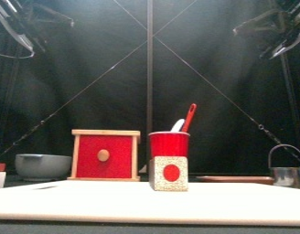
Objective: Cut the sushi into 4 pieces with the knife
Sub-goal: Pick up the knife at its handle with right hand
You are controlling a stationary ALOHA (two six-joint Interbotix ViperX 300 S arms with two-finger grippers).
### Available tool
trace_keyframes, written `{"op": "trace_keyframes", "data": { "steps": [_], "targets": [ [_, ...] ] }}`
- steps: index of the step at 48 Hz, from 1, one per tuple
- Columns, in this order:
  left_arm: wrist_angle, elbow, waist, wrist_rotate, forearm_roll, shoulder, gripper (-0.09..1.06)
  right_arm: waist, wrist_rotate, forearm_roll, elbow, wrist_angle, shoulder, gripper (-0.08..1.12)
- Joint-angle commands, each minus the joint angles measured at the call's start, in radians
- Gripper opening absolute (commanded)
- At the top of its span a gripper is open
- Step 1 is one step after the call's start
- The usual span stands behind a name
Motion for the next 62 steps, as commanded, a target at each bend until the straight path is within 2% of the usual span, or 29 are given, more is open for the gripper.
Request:
{"op": "trace_keyframes", "data": {
  "steps": [1,8,12,18,21,26,35,39,50,62],
  "targets": [
    [-0.044,-0.002,-0.002,-0.003,-0.008,0.038,-0.03,0.000,0.012,0.018,-0.043,0.003,0.035,0.00],
    [-0.064,-0.005,-0.005,-0.003,-0.008,0.083,0.00,-0.037,0.026,0.084,-0.138,0.112,0.130,0.06],
    [-0.078,-0.005,-0.005,-0.003,-0.009,0.118,0.00,-0.101,0.028,0.181,-0.236,0.261,0.199,0.06],
    [-0.084,-0.009,-0.003,-0.002,-0.014,0.149,0.00,-0.232,0.021,0.390,-0.405,0.505,0.305,0.08],
    [-0.086,-0.008,-0.003,-0.002,-0.012,0.150,0.00,-0.291,0.021,0.417,-0.480,0.609,0.341,0.11],
    [-0.086,-0.003,-0.003,-0.002,-0.012,0.150,0.00,-0.393,0.025,0.419,-0.578,0.787,0.382,0.29],
    [-0.086,0.002,0.006,-0.002,-0.014,0.152,0.00,-0.548,0.026,0.491,-0.704,1.025,0.509,0.87],
    [-0.084,0.003,0.006,-0.002,-0.012,0.150,0.00,-0.557,0.026,0.495,-0.753,1.077,0.581,1.02],
    [-0.086,0.011,0.006,-0.002,-0.014,0.150,0.00,-0.571,0.026,0.451,-0.893,1.256,0.790,1.02],
    [-0.086,0.020,0.006,-0.002,-0.014,0.150,0.00,-0.568,0.031,0.397,-0.989,1.371,0.933,1.02]
  ]
}}
